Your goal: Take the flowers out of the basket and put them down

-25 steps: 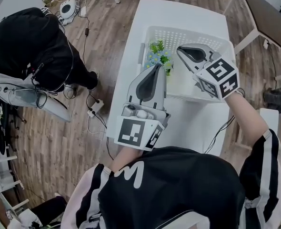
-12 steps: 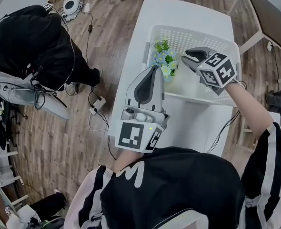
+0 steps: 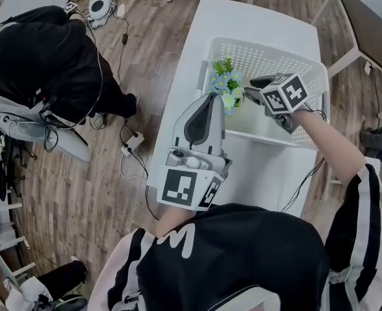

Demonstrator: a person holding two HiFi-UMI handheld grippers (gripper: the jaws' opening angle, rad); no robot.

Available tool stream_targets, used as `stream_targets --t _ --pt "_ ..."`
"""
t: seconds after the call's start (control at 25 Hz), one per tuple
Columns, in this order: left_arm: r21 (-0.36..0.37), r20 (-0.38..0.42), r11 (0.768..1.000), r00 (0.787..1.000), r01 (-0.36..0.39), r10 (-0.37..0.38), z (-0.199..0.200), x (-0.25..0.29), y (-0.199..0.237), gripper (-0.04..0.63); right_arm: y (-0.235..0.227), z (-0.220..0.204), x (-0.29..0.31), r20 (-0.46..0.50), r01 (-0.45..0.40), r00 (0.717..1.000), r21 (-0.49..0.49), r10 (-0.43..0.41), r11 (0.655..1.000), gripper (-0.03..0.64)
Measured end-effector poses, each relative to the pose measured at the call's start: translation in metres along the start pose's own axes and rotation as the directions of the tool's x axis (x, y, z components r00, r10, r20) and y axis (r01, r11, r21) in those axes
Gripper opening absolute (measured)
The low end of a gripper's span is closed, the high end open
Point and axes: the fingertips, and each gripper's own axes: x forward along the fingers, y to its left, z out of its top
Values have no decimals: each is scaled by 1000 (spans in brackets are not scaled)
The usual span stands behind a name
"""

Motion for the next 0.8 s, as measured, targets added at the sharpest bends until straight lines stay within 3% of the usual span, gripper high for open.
stream_targets --t 0.16,0.32,0.6,0.8 --pt "3 1 1000 1000 -5 5 0 0 0 -5 1 2 6 6 -29 1000 109 28 994 141" --pt "10 0 1000 1000 -7 7 0 0 0 -5 -2 3 14 -18 14 1000 112 -12 994 147" --pt "8 4 1000 1000 -3 3 0 0 0 -5 -8 -5 32 -74 75 995 223 -60 972 171" --pt "13 4 1000 1000 -3 3 0 0 -1 -5 -12 -14 42 -118 114 990 365 -75 924 175"
